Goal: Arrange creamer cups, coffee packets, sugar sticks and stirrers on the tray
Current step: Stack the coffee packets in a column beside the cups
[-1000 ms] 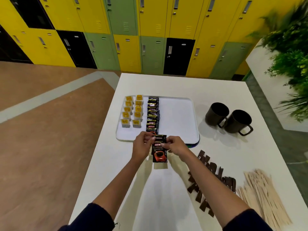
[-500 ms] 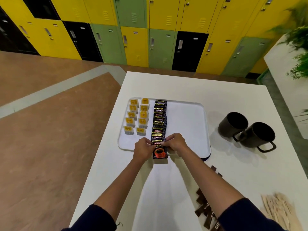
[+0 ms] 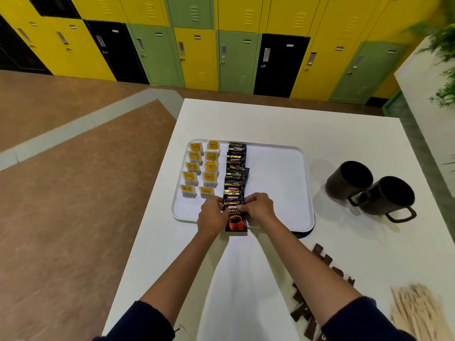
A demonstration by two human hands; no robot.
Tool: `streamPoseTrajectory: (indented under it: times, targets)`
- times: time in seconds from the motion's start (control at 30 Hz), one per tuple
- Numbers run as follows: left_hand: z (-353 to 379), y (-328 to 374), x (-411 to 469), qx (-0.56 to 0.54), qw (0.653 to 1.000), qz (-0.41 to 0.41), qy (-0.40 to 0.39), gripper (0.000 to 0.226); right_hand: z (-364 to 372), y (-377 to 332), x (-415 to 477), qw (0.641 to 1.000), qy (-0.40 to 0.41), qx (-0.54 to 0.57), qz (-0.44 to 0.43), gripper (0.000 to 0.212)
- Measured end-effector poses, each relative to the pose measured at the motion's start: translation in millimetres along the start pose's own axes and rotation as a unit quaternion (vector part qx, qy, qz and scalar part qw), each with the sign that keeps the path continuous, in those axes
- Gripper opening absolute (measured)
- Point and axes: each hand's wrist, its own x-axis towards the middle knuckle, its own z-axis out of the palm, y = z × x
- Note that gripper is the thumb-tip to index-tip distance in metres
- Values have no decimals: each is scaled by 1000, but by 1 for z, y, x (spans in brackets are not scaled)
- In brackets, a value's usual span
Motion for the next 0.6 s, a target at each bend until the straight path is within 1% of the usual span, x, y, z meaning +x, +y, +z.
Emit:
streamPoseTrajectory:
  times: [0.2, 0.6]
  targets:
    - [2, 7, 1, 32, 999, 15, 14, 33, 1, -4, 2, 1000, 13, -1, -1, 25]
    - [5, 9, 1, 88, 991, 53, 85, 30, 3, -12, 3, 999, 26, -17, -34, 22]
